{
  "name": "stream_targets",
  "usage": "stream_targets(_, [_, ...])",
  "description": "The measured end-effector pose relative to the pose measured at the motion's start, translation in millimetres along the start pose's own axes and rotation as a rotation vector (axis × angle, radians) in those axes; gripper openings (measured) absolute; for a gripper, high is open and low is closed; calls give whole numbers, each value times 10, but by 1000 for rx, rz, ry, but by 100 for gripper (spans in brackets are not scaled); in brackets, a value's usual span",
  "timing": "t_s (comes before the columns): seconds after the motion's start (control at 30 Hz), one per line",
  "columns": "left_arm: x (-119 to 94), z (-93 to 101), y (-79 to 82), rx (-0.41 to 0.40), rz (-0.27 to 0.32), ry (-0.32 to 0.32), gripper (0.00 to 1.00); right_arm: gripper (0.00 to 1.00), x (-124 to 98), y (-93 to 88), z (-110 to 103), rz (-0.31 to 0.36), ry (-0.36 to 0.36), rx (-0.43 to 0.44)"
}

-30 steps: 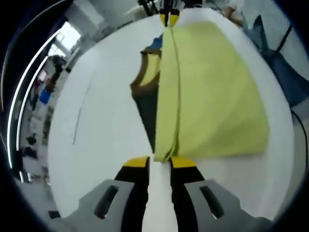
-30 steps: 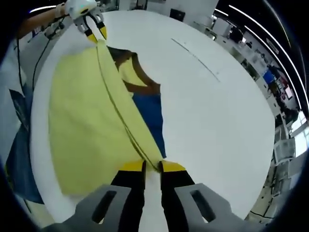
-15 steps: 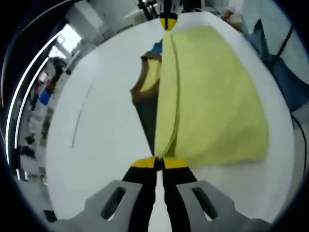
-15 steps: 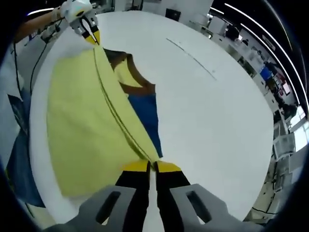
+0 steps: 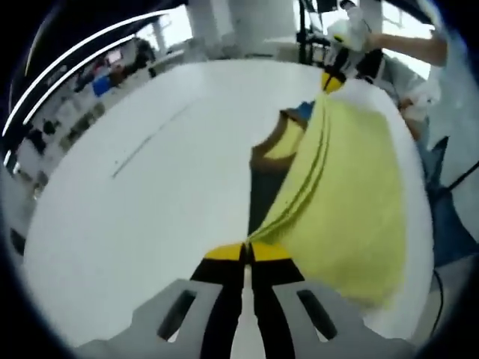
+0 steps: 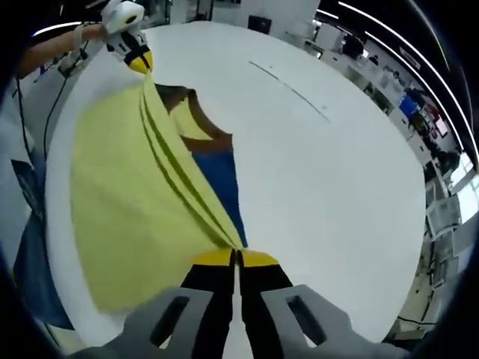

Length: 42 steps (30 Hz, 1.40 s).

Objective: Fold the garment on the visible template until the final outline fits inside the template.

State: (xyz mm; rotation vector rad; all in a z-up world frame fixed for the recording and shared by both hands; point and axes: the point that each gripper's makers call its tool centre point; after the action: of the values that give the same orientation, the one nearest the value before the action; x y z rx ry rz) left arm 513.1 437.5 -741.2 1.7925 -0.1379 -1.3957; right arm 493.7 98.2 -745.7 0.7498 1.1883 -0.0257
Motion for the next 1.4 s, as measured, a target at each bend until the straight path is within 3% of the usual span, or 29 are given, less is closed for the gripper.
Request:
stream_targets(0.63, [158, -139, -104, -230, -12, 29, 0, 2, 179, 3, 158, 19, -19, 119])
stream_targets(0.97, [165, -122, -93, -251, 1, 38, 0, 5, 233, -9, 155, 10, -31, 119])
stream_targets(1.1, [138, -130, -78, -229, 0, 66, 5, 9, 226, -4, 174, 18, -54, 125])
stream_targets(1.17, [118, -93, -58, -259, 11, 47, 8, 11, 208, -2, 165, 26, -62, 134])
stream_targets(1.4, [-51, -100, -36, -246, 29, 111, 28, 28, 68, -25, 87, 71, -88, 169])
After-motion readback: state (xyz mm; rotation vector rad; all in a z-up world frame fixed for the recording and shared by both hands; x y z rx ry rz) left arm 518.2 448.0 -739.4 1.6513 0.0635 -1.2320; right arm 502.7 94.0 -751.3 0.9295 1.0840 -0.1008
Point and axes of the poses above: the point that each gripper's makers call its tool centre point, and the gripper's own axes: x roughly forward along the fingers, z roughly to its right, y roughly out of its top, and after that the axes turned 1 degree about z, right-handed
